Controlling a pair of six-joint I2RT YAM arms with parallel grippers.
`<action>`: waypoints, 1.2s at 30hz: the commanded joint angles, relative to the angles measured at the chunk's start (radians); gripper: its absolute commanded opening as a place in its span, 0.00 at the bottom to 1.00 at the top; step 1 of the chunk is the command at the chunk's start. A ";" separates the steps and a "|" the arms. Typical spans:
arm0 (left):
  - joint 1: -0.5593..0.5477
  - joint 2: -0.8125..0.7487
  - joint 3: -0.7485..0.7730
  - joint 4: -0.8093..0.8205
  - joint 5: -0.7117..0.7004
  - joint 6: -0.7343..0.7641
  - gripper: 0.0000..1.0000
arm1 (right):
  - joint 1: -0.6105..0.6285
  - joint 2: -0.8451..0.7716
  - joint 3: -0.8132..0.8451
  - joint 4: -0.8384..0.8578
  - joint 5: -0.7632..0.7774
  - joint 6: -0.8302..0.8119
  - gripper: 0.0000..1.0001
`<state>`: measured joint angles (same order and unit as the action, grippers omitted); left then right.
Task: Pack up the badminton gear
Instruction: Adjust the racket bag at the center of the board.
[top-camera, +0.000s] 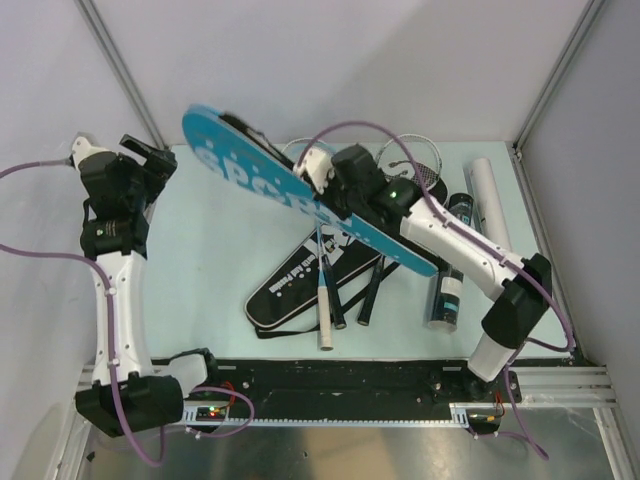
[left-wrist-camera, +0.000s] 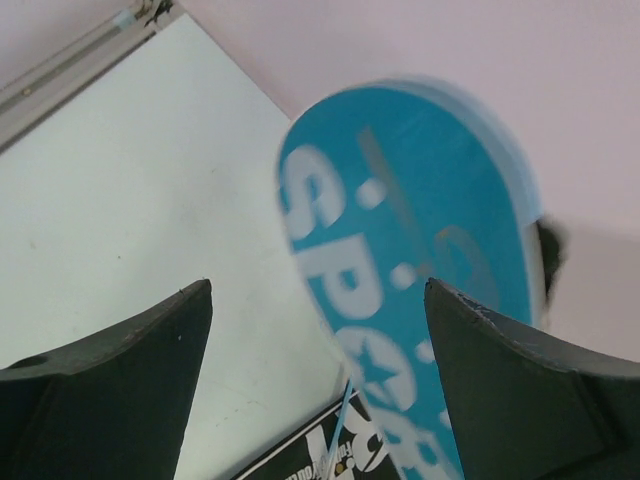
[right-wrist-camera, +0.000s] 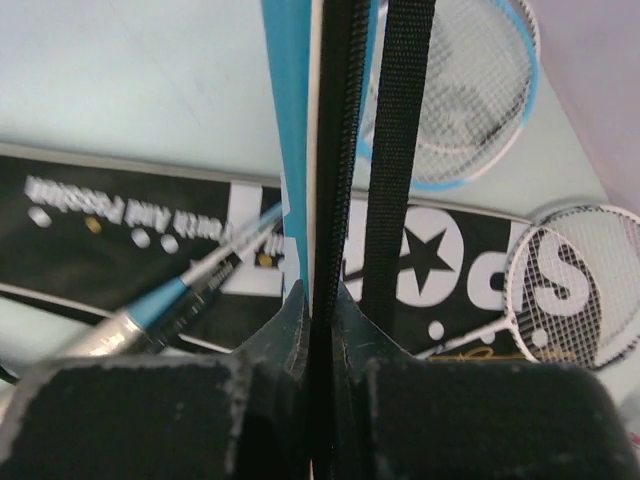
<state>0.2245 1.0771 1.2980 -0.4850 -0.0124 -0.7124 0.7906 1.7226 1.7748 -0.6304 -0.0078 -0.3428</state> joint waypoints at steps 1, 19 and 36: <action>0.044 0.053 0.018 0.002 0.066 -0.058 0.89 | 0.065 -0.110 -0.228 0.281 0.152 -0.232 0.00; 0.105 0.068 -0.196 0.004 0.083 -0.077 0.85 | 0.237 -0.134 -0.529 0.416 0.231 -0.248 0.00; 0.107 0.179 -0.206 0.003 0.150 -0.100 0.39 | 0.251 -0.162 -0.580 0.464 0.141 -0.186 0.13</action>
<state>0.3241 1.2629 1.0958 -0.4961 0.1123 -0.8116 1.0367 1.6260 1.1912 -0.2554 0.1795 -0.5648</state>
